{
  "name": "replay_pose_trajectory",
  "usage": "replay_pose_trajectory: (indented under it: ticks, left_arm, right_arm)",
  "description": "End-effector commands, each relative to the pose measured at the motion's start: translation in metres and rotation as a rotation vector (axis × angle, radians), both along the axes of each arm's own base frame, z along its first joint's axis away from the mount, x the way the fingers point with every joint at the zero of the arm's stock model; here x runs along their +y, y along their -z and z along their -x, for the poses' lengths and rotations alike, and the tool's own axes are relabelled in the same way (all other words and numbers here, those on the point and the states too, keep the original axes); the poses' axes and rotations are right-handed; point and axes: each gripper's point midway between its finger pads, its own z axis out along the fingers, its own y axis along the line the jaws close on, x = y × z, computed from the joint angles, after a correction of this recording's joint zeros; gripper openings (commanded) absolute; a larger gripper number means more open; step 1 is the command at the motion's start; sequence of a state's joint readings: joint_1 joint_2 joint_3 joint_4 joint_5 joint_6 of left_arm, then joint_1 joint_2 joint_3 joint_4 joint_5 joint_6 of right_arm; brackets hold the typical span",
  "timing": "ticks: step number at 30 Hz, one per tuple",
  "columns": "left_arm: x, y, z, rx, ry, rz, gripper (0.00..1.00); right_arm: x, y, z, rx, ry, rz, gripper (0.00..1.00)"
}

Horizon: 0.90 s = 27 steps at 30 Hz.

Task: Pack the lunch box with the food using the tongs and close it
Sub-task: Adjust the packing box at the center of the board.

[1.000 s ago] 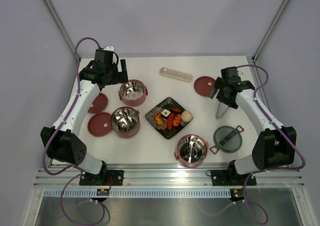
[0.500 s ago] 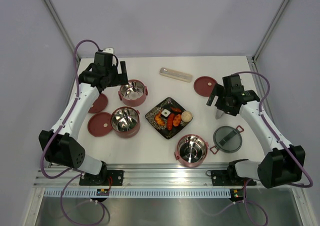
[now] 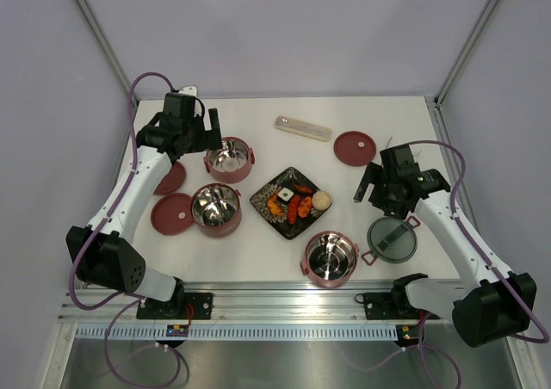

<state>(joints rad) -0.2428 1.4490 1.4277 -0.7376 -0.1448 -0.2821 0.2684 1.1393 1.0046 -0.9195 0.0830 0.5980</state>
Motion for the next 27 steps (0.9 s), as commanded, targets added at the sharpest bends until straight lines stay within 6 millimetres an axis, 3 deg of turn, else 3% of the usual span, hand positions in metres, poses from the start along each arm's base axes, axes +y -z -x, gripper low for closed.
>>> replay_pose_trajectory:
  ticks: [1,9,15,24,27]
  left_arm:
    - [-0.010,-0.019,-0.004,-0.068,0.025,0.048,0.99]
    - [-0.011,-0.024,-0.006,-0.085,0.023,0.051,0.99]
    - [-0.013,-0.025,-0.007,-0.092,0.027,0.061,0.99]
    - [-0.017,-0.024,-0.008,-0.087,0.041,0.062,0.99]
    - [-0.017,-0.025,-0.007,-0.084,0.045,0.058,0.99]
  right_arm:
    - [0.011,0.006,0.017,0.064,-0.028,-0.030,0.96]
    - [0.044,0.023,0.062,0.220,-0.110,-0.077,0.95]
    - [0.048,0.036,0.091,0.318,-0.134,-0.054,0.94]
    - [0.048,0.061,0.098,0.348,-0.107,-0.057,0.72]
    - [0.051,0.073,0.101,0.363,-0.114,-0.065,0.59]
